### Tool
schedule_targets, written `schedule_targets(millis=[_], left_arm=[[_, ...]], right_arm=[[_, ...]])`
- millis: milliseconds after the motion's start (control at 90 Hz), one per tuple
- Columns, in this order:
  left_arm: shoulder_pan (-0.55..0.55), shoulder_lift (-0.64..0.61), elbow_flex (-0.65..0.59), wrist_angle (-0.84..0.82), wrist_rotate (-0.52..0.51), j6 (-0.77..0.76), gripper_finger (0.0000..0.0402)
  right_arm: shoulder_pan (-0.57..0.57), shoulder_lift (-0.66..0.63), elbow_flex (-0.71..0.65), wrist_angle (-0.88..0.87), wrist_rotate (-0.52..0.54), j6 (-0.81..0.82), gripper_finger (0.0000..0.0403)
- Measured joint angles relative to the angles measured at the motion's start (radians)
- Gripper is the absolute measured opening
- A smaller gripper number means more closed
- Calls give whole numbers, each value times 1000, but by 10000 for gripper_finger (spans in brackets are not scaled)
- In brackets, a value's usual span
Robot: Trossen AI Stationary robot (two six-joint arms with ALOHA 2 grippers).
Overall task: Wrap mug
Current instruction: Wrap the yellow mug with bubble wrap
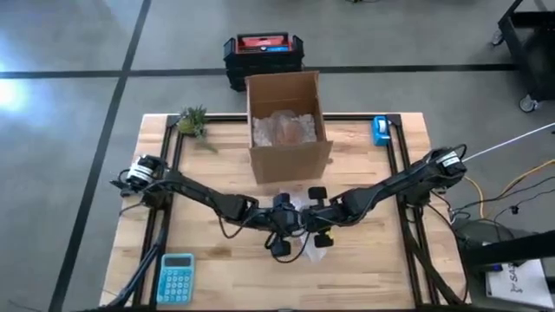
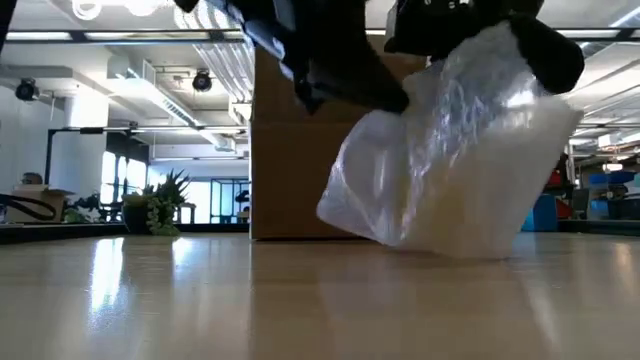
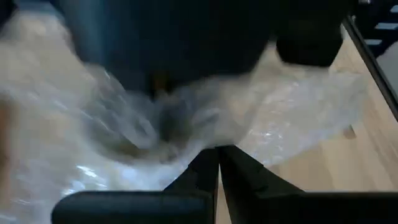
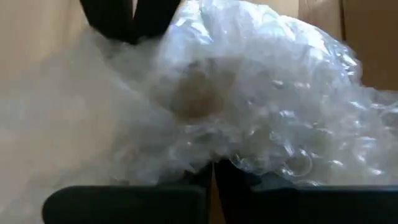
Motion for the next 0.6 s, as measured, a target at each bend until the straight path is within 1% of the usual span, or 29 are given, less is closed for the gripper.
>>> schedule_targets(millis=[111,244,422,467,600], left_arm=[[17,0,7,5,-20,25,0],[42,43,5,29,-20,2,0],[45,89,6,26,31,-23,0],[44,94,4,16,55,-24,0],[45,94,4,2,61,-21,0]], right_arm=[[0,0,-5,26,-1,0,2],[0,0,-11,39,-3,0,2],[3,2,18,25,-26,-17,2],[5,1,39,6,-29,-23,2],[5,1,101,-139,-44,-32,2]])
